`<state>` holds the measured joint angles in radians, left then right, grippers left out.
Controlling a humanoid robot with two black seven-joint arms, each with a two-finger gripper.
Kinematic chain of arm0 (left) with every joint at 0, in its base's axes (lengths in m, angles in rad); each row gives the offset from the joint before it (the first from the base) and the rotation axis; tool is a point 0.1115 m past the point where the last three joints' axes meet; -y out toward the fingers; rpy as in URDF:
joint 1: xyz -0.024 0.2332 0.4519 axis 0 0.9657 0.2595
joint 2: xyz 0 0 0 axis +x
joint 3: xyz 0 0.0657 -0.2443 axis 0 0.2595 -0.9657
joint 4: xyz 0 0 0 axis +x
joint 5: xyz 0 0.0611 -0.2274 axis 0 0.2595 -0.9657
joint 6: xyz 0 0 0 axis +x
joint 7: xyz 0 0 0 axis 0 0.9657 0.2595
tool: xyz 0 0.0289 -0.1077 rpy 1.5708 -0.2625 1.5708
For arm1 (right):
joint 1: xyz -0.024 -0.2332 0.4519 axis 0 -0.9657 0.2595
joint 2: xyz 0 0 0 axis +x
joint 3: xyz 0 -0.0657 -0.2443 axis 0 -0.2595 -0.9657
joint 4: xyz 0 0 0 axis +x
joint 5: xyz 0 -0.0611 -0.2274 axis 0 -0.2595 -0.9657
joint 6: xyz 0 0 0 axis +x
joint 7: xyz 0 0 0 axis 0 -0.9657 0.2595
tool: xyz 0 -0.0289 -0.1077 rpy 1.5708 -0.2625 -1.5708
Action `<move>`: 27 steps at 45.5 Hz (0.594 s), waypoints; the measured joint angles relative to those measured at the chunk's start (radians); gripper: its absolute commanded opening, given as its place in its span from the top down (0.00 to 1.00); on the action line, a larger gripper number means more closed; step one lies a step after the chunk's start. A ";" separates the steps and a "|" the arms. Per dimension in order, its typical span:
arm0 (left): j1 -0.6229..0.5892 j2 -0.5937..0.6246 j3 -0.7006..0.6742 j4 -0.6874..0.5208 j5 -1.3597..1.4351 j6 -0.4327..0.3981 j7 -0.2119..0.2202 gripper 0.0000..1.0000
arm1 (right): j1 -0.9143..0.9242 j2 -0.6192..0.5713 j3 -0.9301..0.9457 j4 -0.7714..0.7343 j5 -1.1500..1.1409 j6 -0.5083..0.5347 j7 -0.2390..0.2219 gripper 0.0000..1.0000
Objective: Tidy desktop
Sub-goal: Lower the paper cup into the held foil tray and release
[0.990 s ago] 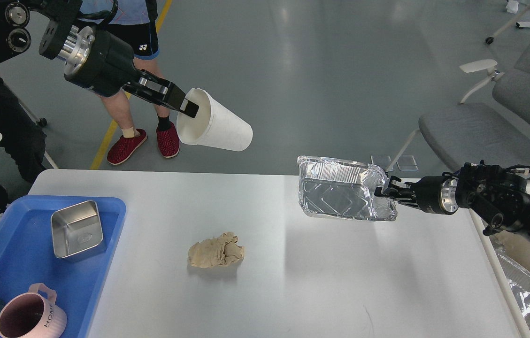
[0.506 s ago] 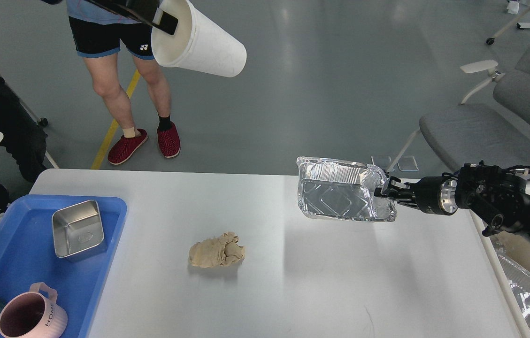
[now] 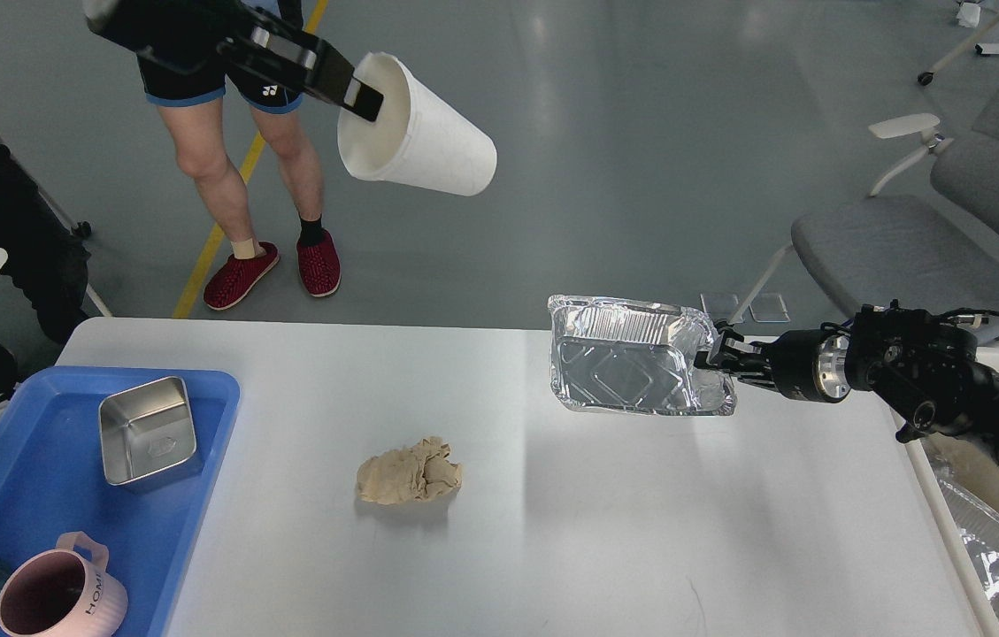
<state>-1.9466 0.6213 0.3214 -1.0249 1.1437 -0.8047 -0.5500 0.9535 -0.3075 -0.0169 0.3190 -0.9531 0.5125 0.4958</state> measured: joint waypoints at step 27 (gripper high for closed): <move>0.437 -0.709 -0.008 0.598 -0.073 0.212 0.019 0.97 | 0.013 0.017 0.008 -0.002 0.001 -0.008 0.000 1.00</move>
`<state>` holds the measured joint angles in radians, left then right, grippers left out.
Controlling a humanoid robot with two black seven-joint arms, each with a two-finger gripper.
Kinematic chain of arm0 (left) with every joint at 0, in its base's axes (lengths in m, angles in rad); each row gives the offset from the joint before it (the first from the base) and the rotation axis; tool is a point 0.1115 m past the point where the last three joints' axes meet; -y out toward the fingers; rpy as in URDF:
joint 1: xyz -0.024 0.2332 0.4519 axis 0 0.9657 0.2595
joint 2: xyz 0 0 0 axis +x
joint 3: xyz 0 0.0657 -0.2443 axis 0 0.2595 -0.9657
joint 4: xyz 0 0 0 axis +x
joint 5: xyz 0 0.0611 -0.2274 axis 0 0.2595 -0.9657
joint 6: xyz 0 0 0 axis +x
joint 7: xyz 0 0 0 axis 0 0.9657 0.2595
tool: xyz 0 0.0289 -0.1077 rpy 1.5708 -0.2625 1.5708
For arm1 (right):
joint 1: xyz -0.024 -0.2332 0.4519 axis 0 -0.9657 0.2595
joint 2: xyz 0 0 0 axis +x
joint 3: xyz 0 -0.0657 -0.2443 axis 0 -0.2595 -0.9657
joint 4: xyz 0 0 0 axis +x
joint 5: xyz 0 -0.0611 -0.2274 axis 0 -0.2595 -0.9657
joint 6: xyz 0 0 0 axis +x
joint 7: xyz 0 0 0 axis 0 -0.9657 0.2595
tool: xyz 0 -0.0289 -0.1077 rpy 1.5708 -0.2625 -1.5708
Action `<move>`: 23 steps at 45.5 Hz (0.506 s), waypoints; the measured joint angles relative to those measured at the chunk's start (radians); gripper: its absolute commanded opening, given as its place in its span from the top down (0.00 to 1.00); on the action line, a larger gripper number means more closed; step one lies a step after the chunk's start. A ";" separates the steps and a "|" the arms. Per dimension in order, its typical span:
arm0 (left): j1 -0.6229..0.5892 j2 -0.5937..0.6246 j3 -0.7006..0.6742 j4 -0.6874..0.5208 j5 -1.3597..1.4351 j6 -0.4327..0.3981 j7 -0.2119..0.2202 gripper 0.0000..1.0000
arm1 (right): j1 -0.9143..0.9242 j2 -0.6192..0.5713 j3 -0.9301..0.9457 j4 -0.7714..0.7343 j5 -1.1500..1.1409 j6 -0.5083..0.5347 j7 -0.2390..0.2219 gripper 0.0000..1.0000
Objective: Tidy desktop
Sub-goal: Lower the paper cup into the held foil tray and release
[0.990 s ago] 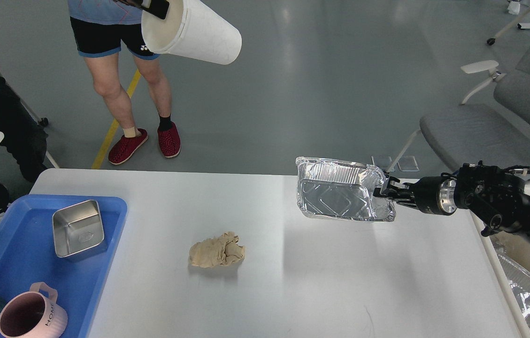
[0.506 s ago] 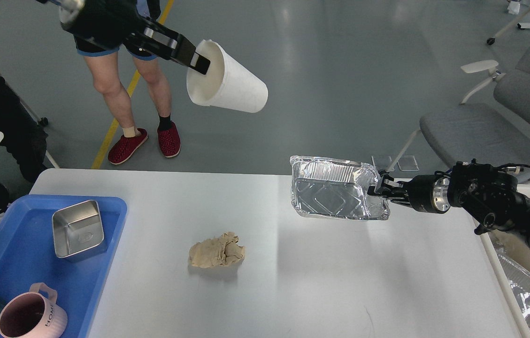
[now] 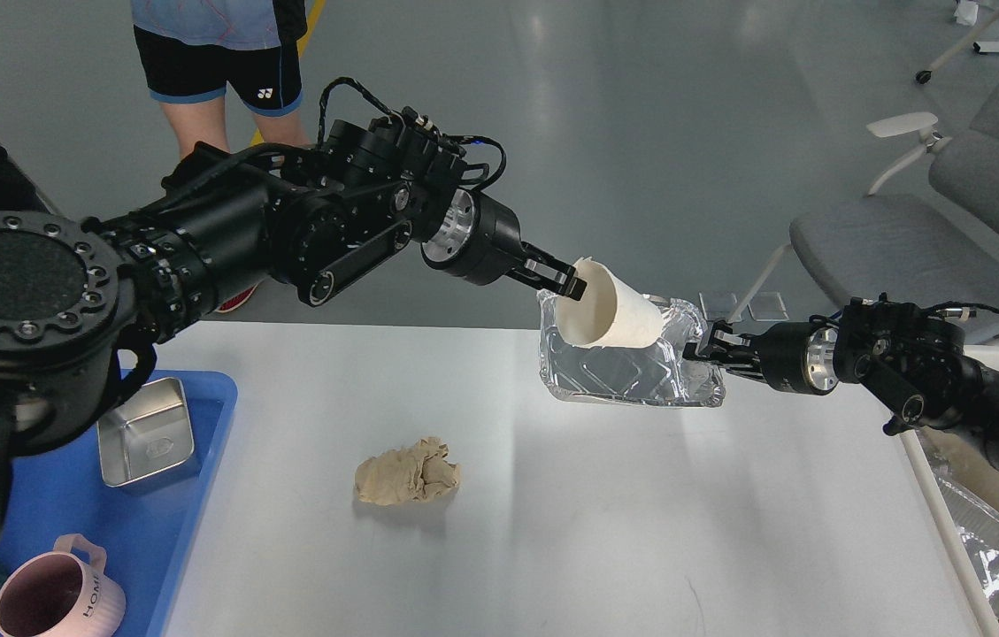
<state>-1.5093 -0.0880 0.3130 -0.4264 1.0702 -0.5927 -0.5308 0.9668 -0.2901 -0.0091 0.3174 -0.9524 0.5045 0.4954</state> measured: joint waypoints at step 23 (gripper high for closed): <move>0.140 -0.098 -0.001 0.146 -0.043 0.083 0.053 0.17 | 0.003 -0.002 0.000 -0.001 0.000 0.000 0.000 1.00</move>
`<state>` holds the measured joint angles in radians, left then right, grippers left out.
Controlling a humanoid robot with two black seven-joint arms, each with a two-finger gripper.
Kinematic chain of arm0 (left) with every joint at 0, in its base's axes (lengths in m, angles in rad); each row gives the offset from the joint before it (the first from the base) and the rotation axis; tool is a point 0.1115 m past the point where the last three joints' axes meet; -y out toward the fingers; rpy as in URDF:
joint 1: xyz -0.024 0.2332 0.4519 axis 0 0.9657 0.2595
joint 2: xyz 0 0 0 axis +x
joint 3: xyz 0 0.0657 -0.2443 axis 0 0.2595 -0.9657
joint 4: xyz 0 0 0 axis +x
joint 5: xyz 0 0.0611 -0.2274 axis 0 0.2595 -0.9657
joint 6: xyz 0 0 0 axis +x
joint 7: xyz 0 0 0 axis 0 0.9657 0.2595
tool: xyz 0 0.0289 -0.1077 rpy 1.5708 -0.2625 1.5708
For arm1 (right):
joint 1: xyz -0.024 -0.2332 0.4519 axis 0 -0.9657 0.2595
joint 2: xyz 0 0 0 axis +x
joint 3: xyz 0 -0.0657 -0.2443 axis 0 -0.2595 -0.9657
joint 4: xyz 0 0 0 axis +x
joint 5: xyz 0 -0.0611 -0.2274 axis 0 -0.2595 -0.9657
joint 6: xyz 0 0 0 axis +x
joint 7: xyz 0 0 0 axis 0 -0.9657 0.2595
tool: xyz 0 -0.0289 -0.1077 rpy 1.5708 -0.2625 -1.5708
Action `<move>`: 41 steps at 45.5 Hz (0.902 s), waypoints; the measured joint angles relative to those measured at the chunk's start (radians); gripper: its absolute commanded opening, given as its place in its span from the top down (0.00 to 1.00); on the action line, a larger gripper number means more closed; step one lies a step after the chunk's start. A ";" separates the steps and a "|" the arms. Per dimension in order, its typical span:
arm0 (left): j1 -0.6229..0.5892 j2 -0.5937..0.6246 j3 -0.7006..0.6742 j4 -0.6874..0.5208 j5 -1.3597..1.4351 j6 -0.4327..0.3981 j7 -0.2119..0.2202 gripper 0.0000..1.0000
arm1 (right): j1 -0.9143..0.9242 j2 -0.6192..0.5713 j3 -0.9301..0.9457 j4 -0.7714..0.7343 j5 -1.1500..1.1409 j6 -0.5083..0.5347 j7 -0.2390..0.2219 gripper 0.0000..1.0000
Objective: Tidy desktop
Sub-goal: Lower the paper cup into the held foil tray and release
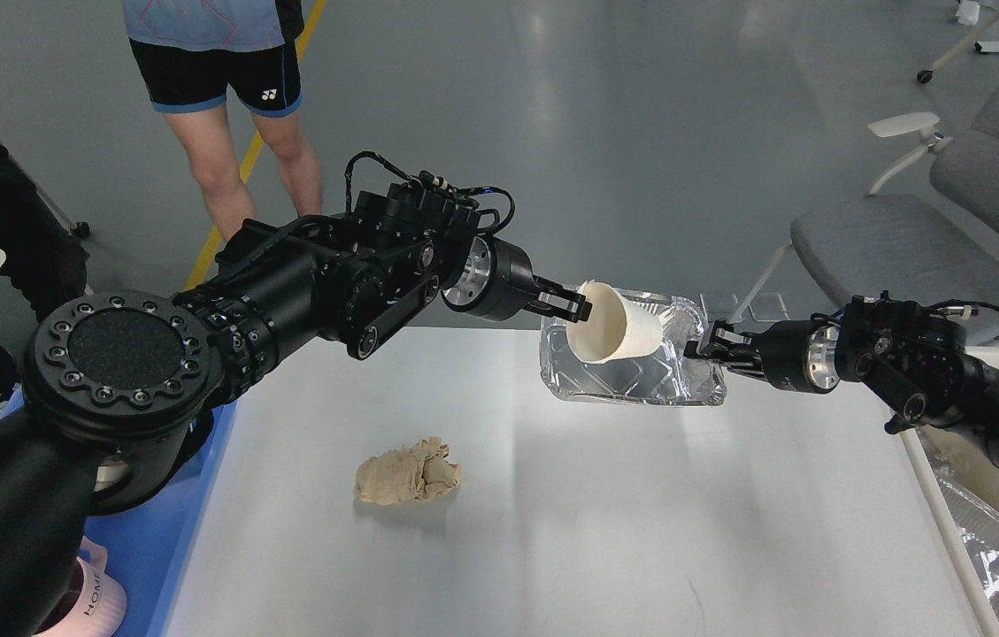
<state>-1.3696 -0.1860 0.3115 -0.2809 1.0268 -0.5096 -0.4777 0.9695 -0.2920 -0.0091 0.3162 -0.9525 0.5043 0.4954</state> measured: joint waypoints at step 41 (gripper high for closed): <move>-0.006 0.126 0.004 0.005 -0.120 -0.036 -0.016 0.08 | -0.001 -0.004 0.000 0.000 0.000 -0.005 0.000 1.00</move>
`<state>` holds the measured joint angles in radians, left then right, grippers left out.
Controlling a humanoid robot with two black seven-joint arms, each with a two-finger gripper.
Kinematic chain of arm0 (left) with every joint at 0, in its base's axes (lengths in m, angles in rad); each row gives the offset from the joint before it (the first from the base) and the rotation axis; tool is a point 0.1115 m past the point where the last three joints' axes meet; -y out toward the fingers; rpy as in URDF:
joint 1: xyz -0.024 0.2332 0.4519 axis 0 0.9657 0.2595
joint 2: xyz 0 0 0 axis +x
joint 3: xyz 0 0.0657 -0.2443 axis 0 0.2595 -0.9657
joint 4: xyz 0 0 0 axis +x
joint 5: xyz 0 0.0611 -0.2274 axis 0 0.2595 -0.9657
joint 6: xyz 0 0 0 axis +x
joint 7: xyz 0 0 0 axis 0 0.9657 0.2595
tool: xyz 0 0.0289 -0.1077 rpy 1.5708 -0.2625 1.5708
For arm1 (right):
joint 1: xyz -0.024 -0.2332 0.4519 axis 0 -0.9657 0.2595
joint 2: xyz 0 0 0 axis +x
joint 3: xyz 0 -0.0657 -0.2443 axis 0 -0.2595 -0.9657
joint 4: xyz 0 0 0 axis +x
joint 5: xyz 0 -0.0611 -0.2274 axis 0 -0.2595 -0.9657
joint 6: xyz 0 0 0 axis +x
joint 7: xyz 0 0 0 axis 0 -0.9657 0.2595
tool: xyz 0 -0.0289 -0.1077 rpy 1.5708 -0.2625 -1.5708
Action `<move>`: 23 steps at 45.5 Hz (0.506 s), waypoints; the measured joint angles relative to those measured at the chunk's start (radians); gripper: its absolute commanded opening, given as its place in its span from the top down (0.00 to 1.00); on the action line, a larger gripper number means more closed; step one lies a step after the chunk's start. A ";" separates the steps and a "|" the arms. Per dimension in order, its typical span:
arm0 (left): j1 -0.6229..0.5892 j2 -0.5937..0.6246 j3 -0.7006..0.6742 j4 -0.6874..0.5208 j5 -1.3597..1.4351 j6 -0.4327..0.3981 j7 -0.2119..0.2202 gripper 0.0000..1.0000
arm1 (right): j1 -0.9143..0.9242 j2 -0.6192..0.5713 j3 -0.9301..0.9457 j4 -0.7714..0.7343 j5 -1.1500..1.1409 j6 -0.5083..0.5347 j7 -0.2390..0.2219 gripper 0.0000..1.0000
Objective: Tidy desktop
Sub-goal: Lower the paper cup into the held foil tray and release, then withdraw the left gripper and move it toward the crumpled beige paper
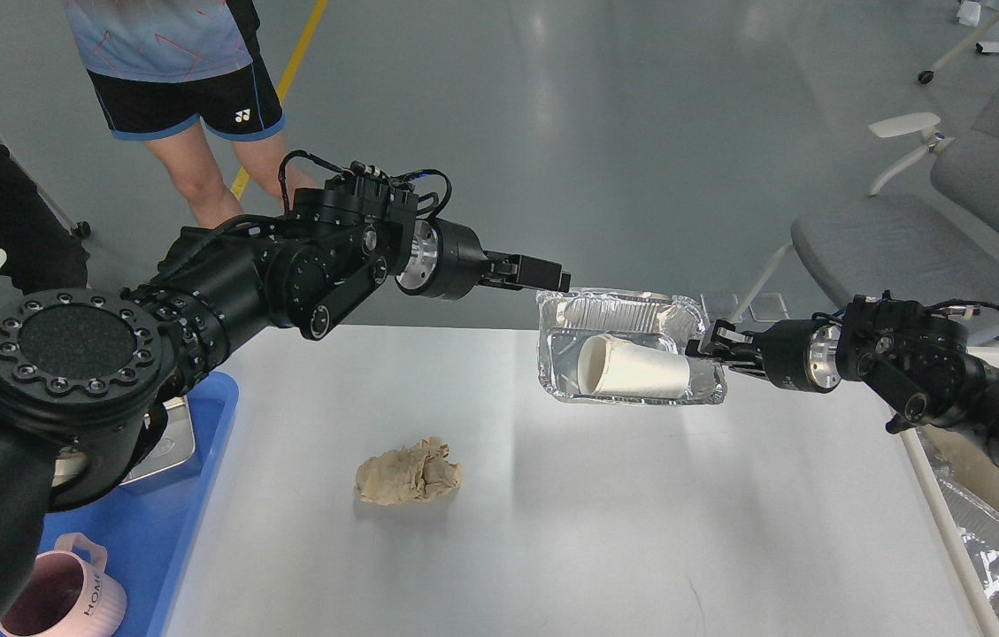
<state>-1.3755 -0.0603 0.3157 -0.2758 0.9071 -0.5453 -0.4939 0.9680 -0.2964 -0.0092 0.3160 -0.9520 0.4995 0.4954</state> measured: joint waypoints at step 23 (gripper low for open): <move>-0.099 0.591 0.050 -0.278 0.052 -0.190 -0.124 0.09 | -0.006 -0.002 0.000 -0.002 0.000 -0.003 0.000 1.00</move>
<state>-1.4740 0.5309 0.3658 -0.5539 0.9593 -0.7355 -0.6184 0.9620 -0.2987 -0.0090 0.3145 -0.9524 0.4970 0.4957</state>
